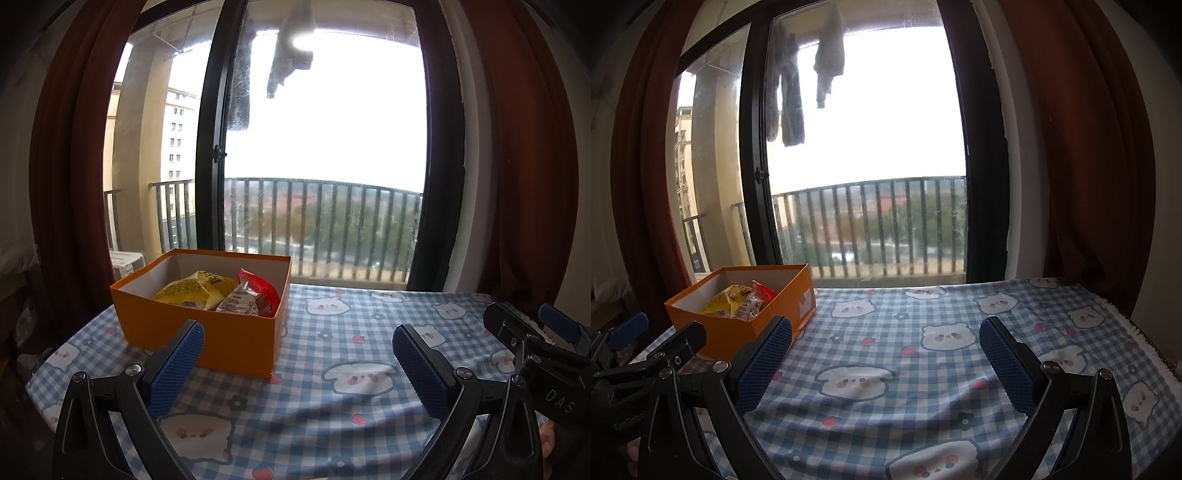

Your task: Organize snacks

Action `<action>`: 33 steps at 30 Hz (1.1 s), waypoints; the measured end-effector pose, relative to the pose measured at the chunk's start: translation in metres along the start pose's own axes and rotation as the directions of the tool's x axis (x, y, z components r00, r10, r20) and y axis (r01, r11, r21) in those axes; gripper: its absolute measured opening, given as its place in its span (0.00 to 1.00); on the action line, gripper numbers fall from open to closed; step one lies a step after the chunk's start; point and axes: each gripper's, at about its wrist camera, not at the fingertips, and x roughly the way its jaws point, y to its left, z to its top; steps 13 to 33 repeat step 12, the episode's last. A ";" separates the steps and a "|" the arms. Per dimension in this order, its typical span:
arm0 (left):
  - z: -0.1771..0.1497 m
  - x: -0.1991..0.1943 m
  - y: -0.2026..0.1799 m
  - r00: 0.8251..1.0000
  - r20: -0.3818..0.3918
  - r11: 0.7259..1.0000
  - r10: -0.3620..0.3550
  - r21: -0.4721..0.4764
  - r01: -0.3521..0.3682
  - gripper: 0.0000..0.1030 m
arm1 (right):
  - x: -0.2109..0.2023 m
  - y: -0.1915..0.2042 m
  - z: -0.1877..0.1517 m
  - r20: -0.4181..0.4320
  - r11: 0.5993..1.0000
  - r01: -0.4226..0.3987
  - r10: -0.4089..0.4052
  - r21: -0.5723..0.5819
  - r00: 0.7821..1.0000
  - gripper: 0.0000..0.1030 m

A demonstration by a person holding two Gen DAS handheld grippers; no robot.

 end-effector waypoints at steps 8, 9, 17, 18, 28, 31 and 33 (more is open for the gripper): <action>0.000 -0.003 0.000 1.000 0.002 1.000 0.005 -0.006 -0.005 0.99 | 0.001 -0.002 -0.001 -0.007 1.000 -0.001 0.001 0.008 1.000 0.99; 0.000 -0.003 0.000 1.000 0.000 1.000 0.005 -0.005 -0.005 0.99 | 0.001 -0.002 -0.001 -0.009 1.000 -0.001 0.001 0.006 1.000 0.99; -0.001 -0.002 0.000 1.000 -0.005 1.000 0.007 -0.004 -0.007 0.99 | 0.002 -0.001 -0.001 -0.012 1.000 -0.001 0.001 0.002 1.000 0.99; -0.001 -0.002 0.000 1.000 -0.005 1.000 0.007 -0.004 -0.007 0.99 | 0.002 -0.001 -0.001 -0.012 1.000 -0.001 0.001 0.002 1.000 0.99; -0.001 -0.002 0.000 1.000 -0.005 1.000 0.007 -0.004 -0.007 0.99 | 0.002 -0.001 -0.001 -0.012 1.000 -0.001 0.001 0.002 1.000 0.99; -0.001 -0.002 0.000 1.000 -0.005 1.000 0.007 -0.004 -0.007 0.99 | 0.002 -0.001 -0.001 -0.012 1.000 -0.001 0.001 0.002 1.000 0.99; -0.001 -0.002 0.000 1.000 -0.005 1.000 0.007 -0.004 -0.007 0.99 | 0.002 -0.001 -0.001 -0.012 1.000 -0.001 0.001 0.002 1.000 0.99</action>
